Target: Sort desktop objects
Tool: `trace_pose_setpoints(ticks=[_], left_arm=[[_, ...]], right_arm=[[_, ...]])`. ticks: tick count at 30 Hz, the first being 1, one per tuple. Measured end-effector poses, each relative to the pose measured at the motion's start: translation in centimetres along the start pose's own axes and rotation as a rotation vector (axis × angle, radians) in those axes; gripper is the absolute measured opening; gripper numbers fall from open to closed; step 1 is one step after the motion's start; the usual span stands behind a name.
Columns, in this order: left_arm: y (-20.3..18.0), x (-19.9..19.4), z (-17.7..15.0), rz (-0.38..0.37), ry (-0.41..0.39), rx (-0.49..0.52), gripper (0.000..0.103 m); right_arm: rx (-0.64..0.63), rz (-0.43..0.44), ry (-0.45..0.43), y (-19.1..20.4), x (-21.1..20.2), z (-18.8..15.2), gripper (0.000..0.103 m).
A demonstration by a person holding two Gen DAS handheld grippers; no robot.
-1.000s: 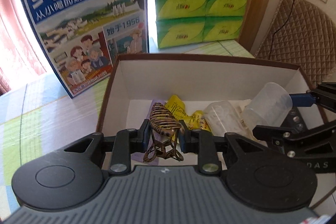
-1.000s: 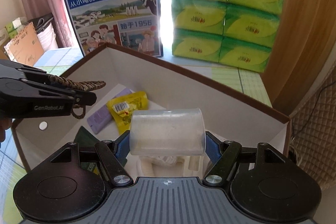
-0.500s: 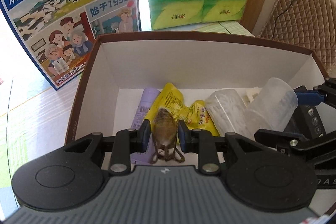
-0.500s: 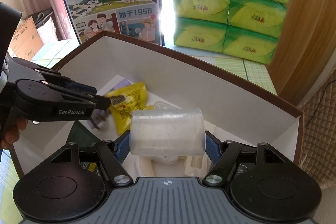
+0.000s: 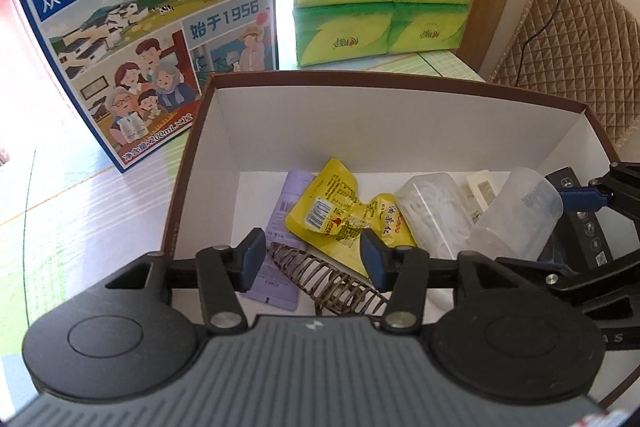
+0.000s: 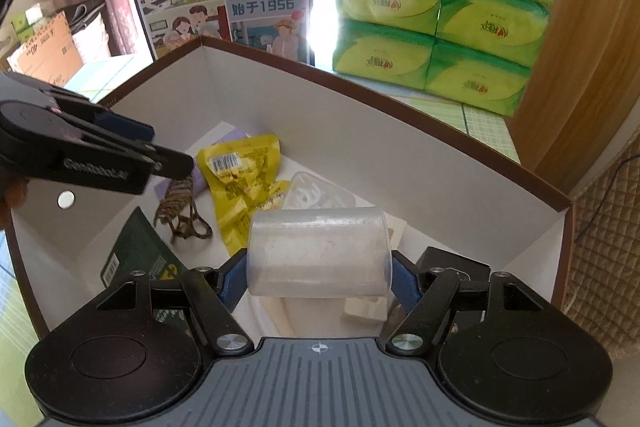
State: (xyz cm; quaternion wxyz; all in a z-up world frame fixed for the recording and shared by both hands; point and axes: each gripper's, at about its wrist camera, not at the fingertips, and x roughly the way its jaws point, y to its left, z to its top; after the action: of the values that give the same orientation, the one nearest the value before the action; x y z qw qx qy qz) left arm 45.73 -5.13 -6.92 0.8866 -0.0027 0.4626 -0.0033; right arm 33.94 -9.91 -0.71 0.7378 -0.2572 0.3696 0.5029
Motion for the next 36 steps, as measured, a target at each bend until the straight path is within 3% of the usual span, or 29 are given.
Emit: trace_pose_setpoints(ticks=[8,10,12,18,28,36], left_arm=[[-0.1,-1.6,-0.2,-0.01,-0.026,0.004,0.062],[-0.2,-2.0,-0.2,-0.012,-0.033,0.011,0.064],[-0.4,-2.5,-0.3,-0.011,-0.043,0.021,0.068],[-1.1,-4.5,-1.0,0.003,-0.09,0.063,0.082],[-1.6,-8.1,-3.0,0.012,-0.14,0.042,0.095],[-2.3,-11.2,-5.5,0.038,-0.167,0.052,0.099]], right_arm=[[-0.038,-0.032,-0.02,-0.2,-0.2,-0.5,0.07],[-0.036,-0.033,-0.031,-0.3,-0.5,-0.6,0.074],[-0.038,-0.027,-0.041,-0.4,-1.0,-0.8,0.087],[-0.023,-0.01,-0.071,-0.4,-3.0,-1.9,0.101],[0.067,-0.025,-0.065,0.0,-6.1,-3.5,0.101],[0.113,-0.144,-0.088,1.5,-9.1,-5.5,0.101]])
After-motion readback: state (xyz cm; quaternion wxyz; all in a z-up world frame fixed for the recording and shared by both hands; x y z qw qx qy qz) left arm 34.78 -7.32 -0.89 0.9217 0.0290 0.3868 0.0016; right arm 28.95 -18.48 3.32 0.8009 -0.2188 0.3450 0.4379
